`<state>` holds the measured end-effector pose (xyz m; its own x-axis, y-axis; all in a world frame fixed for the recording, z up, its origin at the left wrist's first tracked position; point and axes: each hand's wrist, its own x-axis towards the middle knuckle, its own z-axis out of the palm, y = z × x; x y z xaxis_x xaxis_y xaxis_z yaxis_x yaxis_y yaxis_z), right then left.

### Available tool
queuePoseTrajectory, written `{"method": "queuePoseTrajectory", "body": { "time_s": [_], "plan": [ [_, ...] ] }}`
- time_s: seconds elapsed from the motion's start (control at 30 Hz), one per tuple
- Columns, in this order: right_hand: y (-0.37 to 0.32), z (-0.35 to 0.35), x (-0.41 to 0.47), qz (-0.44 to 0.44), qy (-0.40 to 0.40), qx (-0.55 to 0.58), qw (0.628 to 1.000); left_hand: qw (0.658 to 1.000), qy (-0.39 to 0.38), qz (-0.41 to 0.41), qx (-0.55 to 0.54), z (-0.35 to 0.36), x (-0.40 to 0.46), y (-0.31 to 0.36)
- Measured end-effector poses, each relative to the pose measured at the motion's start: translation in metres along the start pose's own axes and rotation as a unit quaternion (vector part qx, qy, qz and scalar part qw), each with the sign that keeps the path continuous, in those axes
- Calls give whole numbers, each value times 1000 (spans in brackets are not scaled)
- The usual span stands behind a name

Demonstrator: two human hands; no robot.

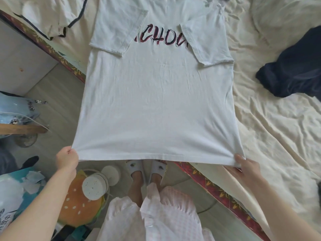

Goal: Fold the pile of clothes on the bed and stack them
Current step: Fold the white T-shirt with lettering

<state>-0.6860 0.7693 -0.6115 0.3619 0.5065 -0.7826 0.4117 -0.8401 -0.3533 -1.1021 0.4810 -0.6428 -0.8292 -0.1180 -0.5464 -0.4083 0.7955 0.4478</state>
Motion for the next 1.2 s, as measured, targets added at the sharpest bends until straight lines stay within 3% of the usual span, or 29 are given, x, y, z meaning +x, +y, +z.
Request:
{"method": "queuePoseTrajectory", "body": {
  "time_s": [0.17,0.3,0.47,0.6,0.7,0.83,1.07,1.2],
  "plan": [
    [2,-6,7,128,-112,146,975,992,-51,-74,-85,3,-2,5],
    [4,-10,5,168,-164,115,965,971,-128,-134,-152,1,-12,6],
    [3,-12,-3,110,-127,139,976,952,-181,-163,-185,-8,-29,16],
    [-11,-16,-19,72,-94,274,955,958,-127,-114,-229,-26,-36,41],
    [-35,-19,-30,50,-70,311,947,960,-87,-66,-256,-39,-40,71],
    [-89,-14,-46,22,-105,380,919,951,-76,-7,-300,-49,-47,123],
    [-181,-6,-73,-16,-184,550,814,901,-91,6,-425,-57,-47,222],
    [-228,6,-85,-68,-197,530,822,878,-130,13,-460,-62,-35,270]
  ]
}}
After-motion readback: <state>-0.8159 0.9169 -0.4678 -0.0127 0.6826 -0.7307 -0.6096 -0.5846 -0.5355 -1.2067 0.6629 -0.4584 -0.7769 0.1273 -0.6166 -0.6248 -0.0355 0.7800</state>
